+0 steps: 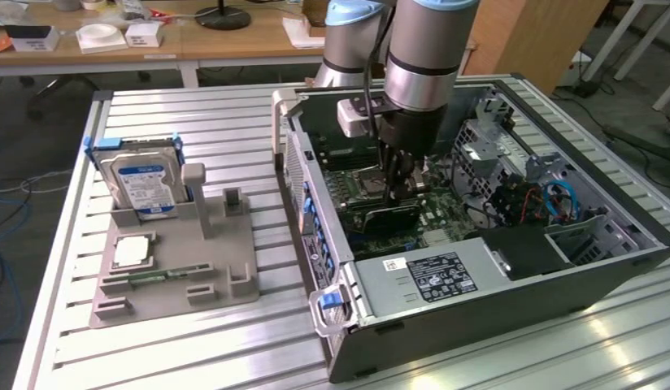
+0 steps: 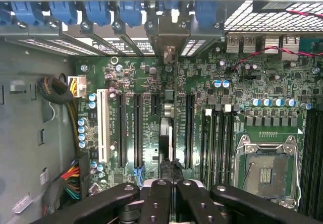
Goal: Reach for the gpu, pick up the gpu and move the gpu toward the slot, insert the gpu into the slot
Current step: 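Insert the gpu into the slot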
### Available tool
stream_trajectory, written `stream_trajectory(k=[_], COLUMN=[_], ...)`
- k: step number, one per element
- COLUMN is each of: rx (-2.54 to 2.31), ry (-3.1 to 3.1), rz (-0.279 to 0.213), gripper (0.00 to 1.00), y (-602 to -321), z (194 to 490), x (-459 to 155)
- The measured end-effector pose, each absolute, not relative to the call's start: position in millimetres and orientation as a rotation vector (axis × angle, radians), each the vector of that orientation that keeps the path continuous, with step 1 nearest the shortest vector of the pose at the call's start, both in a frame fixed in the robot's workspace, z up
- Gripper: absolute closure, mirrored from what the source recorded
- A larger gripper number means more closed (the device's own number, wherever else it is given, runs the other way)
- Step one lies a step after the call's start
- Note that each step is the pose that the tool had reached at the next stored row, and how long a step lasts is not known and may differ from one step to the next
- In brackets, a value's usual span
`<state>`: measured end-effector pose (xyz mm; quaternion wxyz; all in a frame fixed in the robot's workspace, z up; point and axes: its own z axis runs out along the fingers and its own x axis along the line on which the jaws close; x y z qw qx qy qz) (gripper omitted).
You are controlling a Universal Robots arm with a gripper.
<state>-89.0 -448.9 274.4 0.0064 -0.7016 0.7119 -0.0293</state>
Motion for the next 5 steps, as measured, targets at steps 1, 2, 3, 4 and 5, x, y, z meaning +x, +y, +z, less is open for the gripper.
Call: stream_trajectory(k=[1, 2, 3, 4, 5], rx=[-2.195, -2.195, -2.195, -2.195, -2.195], ry=[2.227, 2.228, 2.227, 2.228, 2.227], rz=[-0.092, -0.092, -0.092, -0.092, -0.092], gripper=[0.9, 0.9, 0.9, 0.9, 0.9], y=[-448.9, -448.9, -448.9, -448.9, -448.9], z=[274.4, 274.4, 274.4, 274.4, 274.4], x=[-89.0, -89.0, -89.0, -89.0, -89.0])
